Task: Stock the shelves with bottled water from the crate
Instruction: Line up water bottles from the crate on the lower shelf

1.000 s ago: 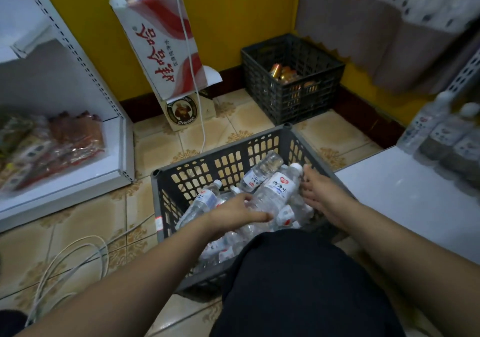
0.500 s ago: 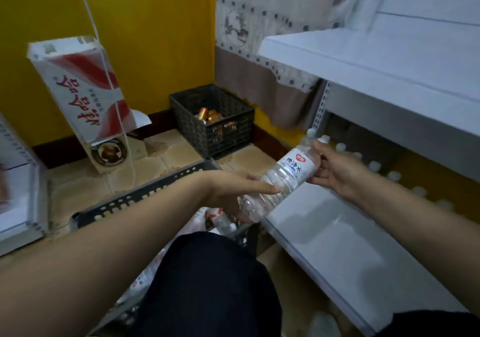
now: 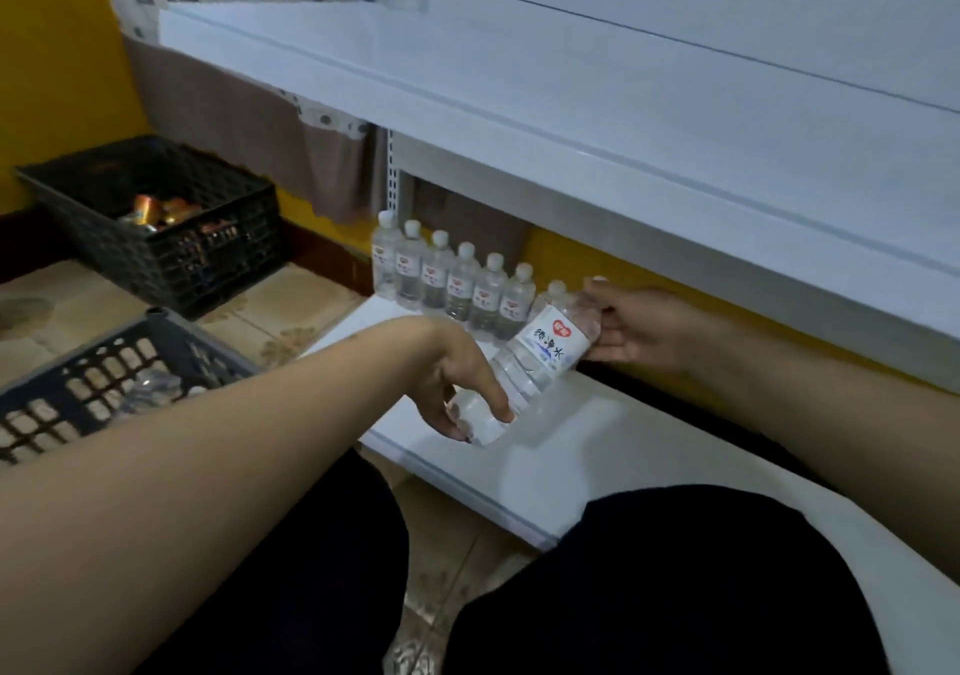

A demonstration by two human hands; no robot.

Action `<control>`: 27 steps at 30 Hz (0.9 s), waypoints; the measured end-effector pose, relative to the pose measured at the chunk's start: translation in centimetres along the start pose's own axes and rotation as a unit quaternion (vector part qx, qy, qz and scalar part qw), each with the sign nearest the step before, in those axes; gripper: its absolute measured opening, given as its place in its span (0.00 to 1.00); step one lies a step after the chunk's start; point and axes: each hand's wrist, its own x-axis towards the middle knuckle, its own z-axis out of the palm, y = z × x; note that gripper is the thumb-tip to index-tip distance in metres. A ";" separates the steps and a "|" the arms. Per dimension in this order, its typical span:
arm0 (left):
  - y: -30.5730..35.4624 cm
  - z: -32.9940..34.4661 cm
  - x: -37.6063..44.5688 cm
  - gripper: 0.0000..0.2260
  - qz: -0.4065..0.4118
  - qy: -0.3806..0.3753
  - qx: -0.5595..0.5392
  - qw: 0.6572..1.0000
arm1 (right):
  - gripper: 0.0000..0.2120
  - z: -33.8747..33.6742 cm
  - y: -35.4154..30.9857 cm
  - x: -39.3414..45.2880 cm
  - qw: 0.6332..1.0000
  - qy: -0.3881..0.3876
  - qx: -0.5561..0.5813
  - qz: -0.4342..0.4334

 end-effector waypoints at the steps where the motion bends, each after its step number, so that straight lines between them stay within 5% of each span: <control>1: 0.7 0.7 0.6 0.20 -0.005 -0.001 0.013 1.000 | 0.08 -1.3 0.3 -0.3 1.000 0.000 0.005 0.011; 11: 6.7 4.3 8.3 0.25 0.039 0.011 0.065 0.997 | 0.12 -9.3 3.8 2.8 0.992 0.102 0.072 -0.002; 16: 8.3 2.8 12.0 0.16 0.130 0.062 -0.008 0.990 | 0.23 -11.7 4.2 7.5 0.985 0.168 0.020 -0.042; 19: 7.8 1.0 14.8 0.15 0.143 0.108 0.101 0.979 | 0.22 -12.2 4.8 10.7 0.975 0.189 -0.073 -0.086; 22: 7.7 -1.2 16.5 0.19 0.196 0.239 0.295 0.904 | 0.21 -11.5 5.5 13.5 0.943 0.228 -0.204 -0.134; 27: 9.8 -3.9 17.5 0.16 0.264 0.329 0.368 0.829 | 0.22 -10.6 6.1 18.2 0.889 0.256 -0.352 -0.144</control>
